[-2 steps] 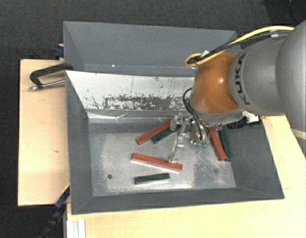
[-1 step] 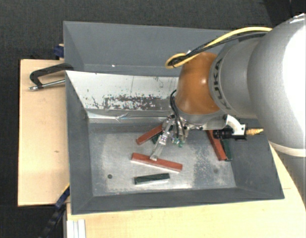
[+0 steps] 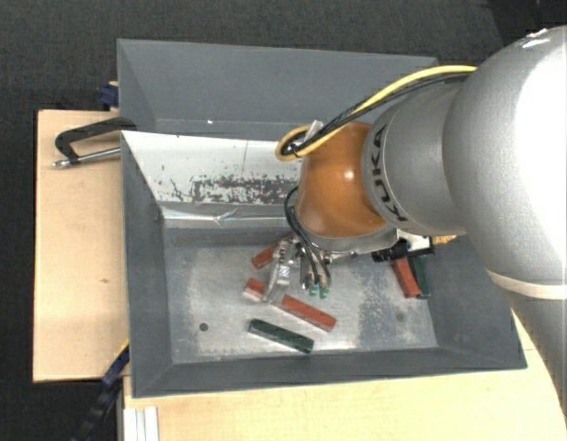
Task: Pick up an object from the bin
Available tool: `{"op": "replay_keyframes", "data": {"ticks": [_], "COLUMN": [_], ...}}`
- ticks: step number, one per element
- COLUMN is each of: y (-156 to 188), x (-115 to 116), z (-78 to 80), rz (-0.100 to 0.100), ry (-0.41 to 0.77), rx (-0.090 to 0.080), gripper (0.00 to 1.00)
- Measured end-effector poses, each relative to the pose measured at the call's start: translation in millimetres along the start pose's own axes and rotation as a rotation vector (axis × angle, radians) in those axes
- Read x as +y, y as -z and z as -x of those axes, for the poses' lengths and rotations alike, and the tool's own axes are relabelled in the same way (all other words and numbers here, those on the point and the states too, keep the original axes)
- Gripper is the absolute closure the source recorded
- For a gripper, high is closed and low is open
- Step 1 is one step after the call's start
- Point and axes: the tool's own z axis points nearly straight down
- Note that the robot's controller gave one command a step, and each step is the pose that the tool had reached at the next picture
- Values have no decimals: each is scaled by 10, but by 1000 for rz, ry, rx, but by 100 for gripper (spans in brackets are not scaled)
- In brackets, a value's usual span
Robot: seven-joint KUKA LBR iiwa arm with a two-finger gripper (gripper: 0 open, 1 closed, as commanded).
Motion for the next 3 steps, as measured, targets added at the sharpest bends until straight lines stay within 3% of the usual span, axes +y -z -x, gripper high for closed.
{"op": "replay_keyframes", "data": {"ticks": [1, 2, 3], "y": [-1, -2, -51], "x": [-1, -1, -194], "z": [0, 0, 226], "rz": [-1, -1, 4], "ry": [1, 1, -7], "rx": [0, 0, -3], "gripper": [0, 0, 0]}}
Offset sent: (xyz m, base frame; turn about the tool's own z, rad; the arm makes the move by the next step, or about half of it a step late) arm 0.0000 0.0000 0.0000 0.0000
